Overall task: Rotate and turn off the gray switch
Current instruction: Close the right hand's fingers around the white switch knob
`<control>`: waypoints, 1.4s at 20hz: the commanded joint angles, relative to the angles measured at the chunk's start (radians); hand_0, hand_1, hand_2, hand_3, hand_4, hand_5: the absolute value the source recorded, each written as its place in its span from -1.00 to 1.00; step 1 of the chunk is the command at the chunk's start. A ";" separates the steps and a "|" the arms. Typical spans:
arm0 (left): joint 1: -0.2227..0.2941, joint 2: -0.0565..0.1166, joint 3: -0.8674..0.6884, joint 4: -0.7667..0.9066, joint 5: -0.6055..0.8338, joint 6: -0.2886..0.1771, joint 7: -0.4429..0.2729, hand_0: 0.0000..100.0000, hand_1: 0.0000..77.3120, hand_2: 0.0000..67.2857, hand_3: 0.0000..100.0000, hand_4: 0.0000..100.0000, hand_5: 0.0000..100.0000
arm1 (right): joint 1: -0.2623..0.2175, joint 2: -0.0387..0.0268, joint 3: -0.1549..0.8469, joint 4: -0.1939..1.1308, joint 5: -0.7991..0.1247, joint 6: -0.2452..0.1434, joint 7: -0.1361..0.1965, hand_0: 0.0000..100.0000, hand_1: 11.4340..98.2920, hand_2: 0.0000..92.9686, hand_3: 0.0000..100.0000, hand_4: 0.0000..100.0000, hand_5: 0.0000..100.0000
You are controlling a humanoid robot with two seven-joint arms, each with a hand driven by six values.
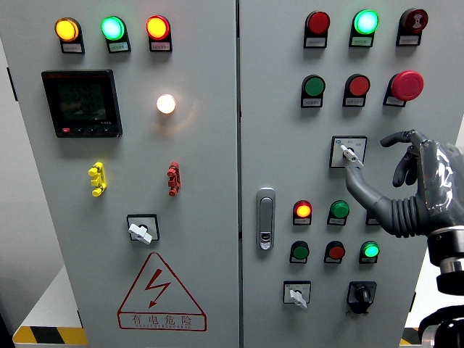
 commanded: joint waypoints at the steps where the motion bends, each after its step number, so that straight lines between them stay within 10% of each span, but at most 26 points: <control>1: 0.000 0.001 0.000 0.000 -0.001 0.000 -0.001 -1.00 -1.00 -0.62 -0.63 -0.81 -0.76 | 0.010 0.0001 0.000 -0.023 0.006 0.001 -0.001 -0.85 -0.27 -0.03 0.80 0.71 1.00; 28: 0.000 0.001 0.000 0.000 0.001 0.000 0.000 -1.00 -1.00 -0.62 -0.64 -0.81 -0.76 | 0.109 0.0016 0.039 -0.192 0.006 0.009 0.008 -1.00 -0.33 0.22 0.83 0.72 1.00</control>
